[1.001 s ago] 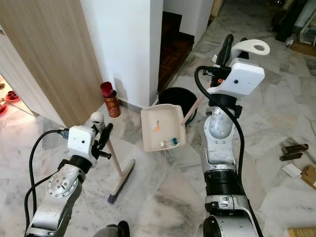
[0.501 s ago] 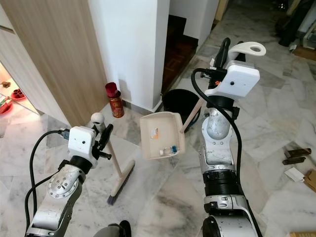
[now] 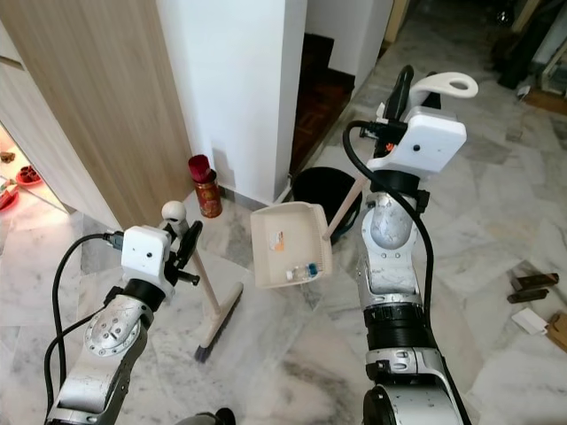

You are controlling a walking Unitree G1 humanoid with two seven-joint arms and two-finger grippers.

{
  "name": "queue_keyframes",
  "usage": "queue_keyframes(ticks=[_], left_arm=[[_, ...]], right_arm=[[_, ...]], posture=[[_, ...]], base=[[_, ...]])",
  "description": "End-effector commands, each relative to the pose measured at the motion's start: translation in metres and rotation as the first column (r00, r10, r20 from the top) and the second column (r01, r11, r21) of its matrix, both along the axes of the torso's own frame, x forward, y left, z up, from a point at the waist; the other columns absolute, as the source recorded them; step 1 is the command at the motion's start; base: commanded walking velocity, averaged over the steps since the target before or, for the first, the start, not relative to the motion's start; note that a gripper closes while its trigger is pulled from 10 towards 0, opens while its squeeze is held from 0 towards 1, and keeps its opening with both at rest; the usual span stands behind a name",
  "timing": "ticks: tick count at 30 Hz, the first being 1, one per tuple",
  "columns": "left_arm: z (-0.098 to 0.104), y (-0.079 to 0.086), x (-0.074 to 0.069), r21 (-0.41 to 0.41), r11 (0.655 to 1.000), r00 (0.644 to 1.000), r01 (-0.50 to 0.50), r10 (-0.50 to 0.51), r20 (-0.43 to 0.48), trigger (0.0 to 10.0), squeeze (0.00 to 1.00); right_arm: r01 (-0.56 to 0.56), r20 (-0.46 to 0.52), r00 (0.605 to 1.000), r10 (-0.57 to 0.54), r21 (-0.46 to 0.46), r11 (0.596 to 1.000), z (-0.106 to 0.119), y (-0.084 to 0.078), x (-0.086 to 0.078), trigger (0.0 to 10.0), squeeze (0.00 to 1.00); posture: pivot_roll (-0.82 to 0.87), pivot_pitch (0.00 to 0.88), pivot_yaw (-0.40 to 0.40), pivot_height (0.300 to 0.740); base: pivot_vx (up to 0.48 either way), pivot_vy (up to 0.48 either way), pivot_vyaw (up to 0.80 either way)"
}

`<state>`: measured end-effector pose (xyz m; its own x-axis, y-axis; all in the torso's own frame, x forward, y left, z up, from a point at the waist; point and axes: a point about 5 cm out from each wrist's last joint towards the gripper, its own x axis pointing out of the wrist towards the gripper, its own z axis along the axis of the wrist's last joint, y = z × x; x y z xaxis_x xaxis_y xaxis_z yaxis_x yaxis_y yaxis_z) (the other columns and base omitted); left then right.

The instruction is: Sweep floor

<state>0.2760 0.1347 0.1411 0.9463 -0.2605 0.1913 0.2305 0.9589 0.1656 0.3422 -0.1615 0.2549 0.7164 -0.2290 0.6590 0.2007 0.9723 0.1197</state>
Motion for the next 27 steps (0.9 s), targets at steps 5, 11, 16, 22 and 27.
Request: queue_keyframes(ticks=[5,11,16,22,27], left_arm=[[0.009,-0.004,0.0,0.013,1.0,0.998,0.012,-0.013,0.055,10.0,0.0],[0.009,-0.004,0.001,0.012,1.0,0.998,0.012,-0.012,0.055,10.0,0.0],[0.009,-0.003,0.001,0.012,1.0,0.998,0.009,-0.01,0.058,10.0,0.0],[0.01,-0.003,0.001,0.012,1.0,0.998,0.007,-0.008,0.061,10.0,0.0],[0.01,-0.003,0.001,0.012,1.0,0.998,0.003,-0.004,0.061,10.0,0.0]], right_arm=[[-0.002,0.075,0.997,0.001,0.021,1.0,0.017,-0.001,-0.001,10.0,0.0],[-0.009,0.088,0.996,0.007,0.023,1.0,0.018,0.0,-0.002,10.0,0.0],[-0.018,0.096,0.995,0.015,0.023,1.0,0.02,0.002,-0.003,10.0,0.0],[-0.029,0.109,0.994,0.031,-0.019,0.999,0.023,0.007,-0.003,10.0,0.0],[-0.057,0.117,0.991,0.06,-0.027,0.998,0.024,0.011,-0.004,10.0,0.0]], posture=[[0.13,0.083,-0.04,0.74],[0.13,0.079,-0.041,0.74],[0.13,0.078,-0.041,0.74],[0.13,0.078,-0.045,0.74],[0.13,0.082,-0.046,0.74]], base=[[0.365,0.0,-0.64],[0.366,0.0,0.0],[0.362,0.0,0.0],[0.366,0.0,0.0],[0.366,0.0,0.56]])
